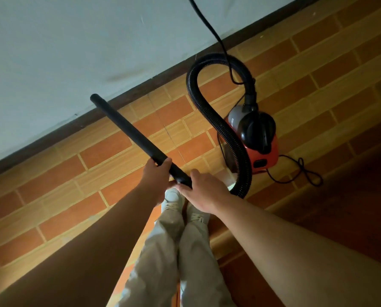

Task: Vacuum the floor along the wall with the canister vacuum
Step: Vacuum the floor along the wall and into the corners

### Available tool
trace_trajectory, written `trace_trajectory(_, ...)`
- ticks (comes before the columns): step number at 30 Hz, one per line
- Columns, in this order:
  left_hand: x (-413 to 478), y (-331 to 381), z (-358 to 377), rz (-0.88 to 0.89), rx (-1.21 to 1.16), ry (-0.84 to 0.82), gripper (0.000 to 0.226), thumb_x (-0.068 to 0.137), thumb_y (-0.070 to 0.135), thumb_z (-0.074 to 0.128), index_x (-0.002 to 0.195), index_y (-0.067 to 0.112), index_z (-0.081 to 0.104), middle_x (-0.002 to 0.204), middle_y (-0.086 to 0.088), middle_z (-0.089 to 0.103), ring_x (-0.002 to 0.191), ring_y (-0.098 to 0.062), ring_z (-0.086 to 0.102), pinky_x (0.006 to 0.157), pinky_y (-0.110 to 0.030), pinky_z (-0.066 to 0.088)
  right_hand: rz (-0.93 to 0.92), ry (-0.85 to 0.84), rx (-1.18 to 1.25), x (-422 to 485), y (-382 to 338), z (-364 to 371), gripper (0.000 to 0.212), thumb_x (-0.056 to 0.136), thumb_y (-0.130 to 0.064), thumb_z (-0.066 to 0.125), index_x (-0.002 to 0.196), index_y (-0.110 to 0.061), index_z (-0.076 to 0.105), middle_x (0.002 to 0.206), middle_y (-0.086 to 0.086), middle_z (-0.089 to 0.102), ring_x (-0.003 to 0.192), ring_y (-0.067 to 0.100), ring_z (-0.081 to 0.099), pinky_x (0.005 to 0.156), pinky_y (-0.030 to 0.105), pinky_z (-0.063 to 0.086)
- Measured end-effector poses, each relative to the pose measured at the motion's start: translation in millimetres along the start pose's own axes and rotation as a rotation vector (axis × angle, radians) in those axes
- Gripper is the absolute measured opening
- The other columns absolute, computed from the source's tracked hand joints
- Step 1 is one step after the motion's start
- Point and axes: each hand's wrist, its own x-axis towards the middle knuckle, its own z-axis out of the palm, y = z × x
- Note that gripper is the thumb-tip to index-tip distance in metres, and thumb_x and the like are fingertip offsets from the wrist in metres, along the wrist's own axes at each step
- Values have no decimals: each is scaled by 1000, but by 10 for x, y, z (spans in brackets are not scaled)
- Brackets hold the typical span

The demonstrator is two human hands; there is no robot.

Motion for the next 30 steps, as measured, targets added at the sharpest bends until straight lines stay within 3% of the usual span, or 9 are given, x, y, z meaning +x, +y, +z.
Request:
trace_trajectory(4, -7, 20, -101, -3, 29, 43, 19, 101, 16, 60, 117, 7, 54, 111, -16, 63, 100, -31, 67, 59, -36, 61, -9, 45, 37, 15, -1, -127, 56, 101, -63, 43, 124, -13, 49, 109, 7, 64, 92, 27, 64, 81, 42, 55)
trace_trajectory(8, 39, -6, -115, -13, 20, 41, 21, 101, 14, 59, 119, 5, 54, 113, -18, 63, 101, -30, 67, 60, -35, 61, -64, 201, 109, 157, 104, -264, 51, 104, -53, 46, 132, -10, 52, 127, 8, 62, 109, 25, 62, 95, 44, 53)
trace_trajectory(12, 165, -81, -30, -28, -12, 50, 19, 102, 14, 59, 119, 9, 55, 118, -18, 64, 102, -29, 68, 64, -38, 62, -17, 438, 209, 361, 372, -463, 36, 106, -41, 49, 123, -10, 58, 120, 5, 64, 105, 21, 62, 89, 40, 54)
trace_trajectory(16, 322, -186, 95, -8, 34, 45, 23, 101, 14, 59, 123, 9, 54, 121, -19, 64, 105, -29, 67, 69, -42, 61, 174, 648, 248, 605, 810, -695, 26, 104, -34, 54, 113, -9, 58, 109, 6, 66, 90, 24, 65, 66, 36, 50)
trace_trajectory(18, 383, -240, 171, 11, 76, 45, 27, 101, 14, 59, 127, 7, 53, 121, -19, 64, 106, -30, 67, 71, -43, 62, 293, 670, 276, 736, 1087, -764, 30, 103, -29, 55, 123, -7, 58, 118, 10, 64, 99, 28, 65, 71, 37, 52)
trace_trajectory(21, 484, -308, 273, 15, 94, 41, 25, 101, 13, 59, 125, 8, 54, 119, -20, 64, 105, -31, 67, 75, -46, 61, 453, 634, 270, 928, 1468, -811, 46, 99, -27, 60, 137, -4, 49, 140, 17, 52, 123, 37, 57, 96, 46, 56)
trace_trajectory(24, 586, -355, 338, 2, 102, 32, 21, 101, 14, 60, 120, 8, 56, 116, -20, 65, 104, -30, 68, 76, -46, 61, 558, 543, 277, 1087, 1737, -796, 58, 99, -29, 60, 146, -4, 39, 149, 20, 42, 131, 40, 50, 104, 52, 52)
trace_trajectory(27, 660, -397, 374, -9, 116, 13, 20, 101, 15, 60, 120, 9, 56, 114, -19, 66, 106, -33, 67, 75, -45, 61, 562, 558, 207, 1175, 1878, -761, 56, 101, -32, 57, 146, -2, 39, 148, 20, 43, 132, 39, 48, 104, 49, 50)
trace_trajectory(30, 680, -418, 389, -17, 123, 14, 23, 101, 13, 59, 123, 8, 56, 117, -20, 65, 108, -34, 66, 77, -47, 61, 622, 611, 190, 1200, 1951, -778, 62, 102, -39, 58, 147, -2, 37, 146, 21, 44, 128, 38, 52, 95, 44, 52)
